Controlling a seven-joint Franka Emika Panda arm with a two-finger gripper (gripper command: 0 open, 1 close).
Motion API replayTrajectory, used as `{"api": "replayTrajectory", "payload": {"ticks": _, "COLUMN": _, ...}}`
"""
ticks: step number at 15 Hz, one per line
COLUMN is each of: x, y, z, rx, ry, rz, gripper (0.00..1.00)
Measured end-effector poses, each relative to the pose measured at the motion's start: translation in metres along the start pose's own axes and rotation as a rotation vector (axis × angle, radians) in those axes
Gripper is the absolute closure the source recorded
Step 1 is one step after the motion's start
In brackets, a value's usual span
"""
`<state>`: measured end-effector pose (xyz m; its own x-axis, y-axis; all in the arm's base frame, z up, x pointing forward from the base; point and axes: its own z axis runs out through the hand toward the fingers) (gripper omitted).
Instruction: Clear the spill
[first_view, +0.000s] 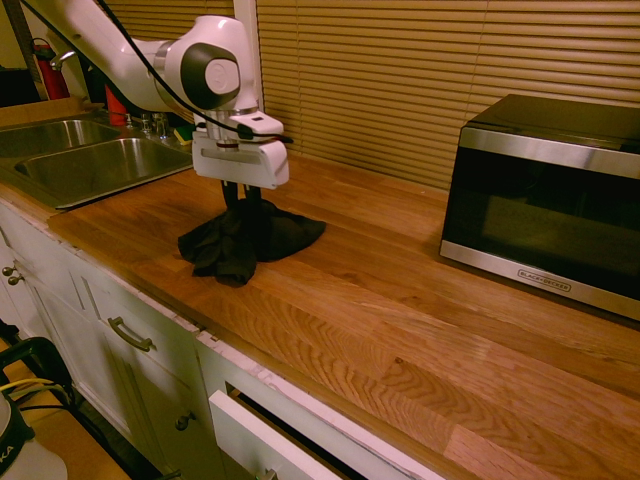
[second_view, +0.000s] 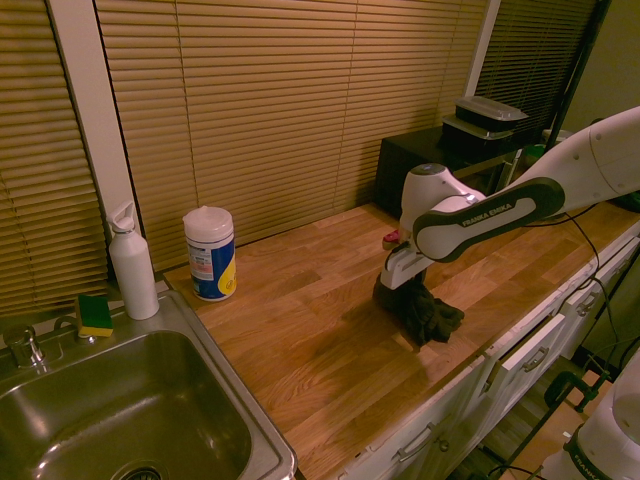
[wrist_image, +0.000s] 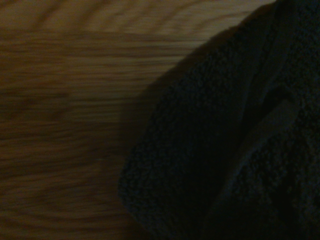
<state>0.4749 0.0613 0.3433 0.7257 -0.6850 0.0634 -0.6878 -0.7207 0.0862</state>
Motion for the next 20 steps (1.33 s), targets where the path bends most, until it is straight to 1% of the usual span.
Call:
{"api": "replayTrajectory", "payload": {"ticks": 4, "x": -0.054, "y": -0.041, "z": -0.01, "rx": 0.013, "ry": 0.007, "rz": -0.05, "gripper": 1.0}}
{"api": "replayTrajectory", "payload": {"ticks": 7, "x": -0.088, "y": -0.072, "z": -0.018, "rx": 0.032, "ry": 0.004, "rz": -0.053, "gripper": 1.0}}
{"api": "replayTrajectory", "payload": {"ticks": 12, "x": -0.123, "y": -0.132, "z": -0.024, "rx": 0.054, "ry": 0.003, "rz": -0.071, "gripper": 1.0}}
{"api": "replayTrajectory", "payload": {"ticks": 17, "x": -0.155, "y": -0.191, "z": -0.032, "rx": 0.047, "ry": 0.012, "rz": -0.09, "gripper": 1.0}}
{"api": "replayTrajectory", "payload": {"ticks": 18, "x": -0.162, "y": -0.201, "z": -0.035, "rx": 0.045, "ry": 0.011, "rz": -0.096, "gripper": 0.0}}
{"api": "replayTrajectory", "payload": {"ticks": 20, "x": -0.172, "y": -0.219, "z": -0.041, "rx": 0.044, "ry": 0.018, "rz": -0.098, "gripper": 0.0}}
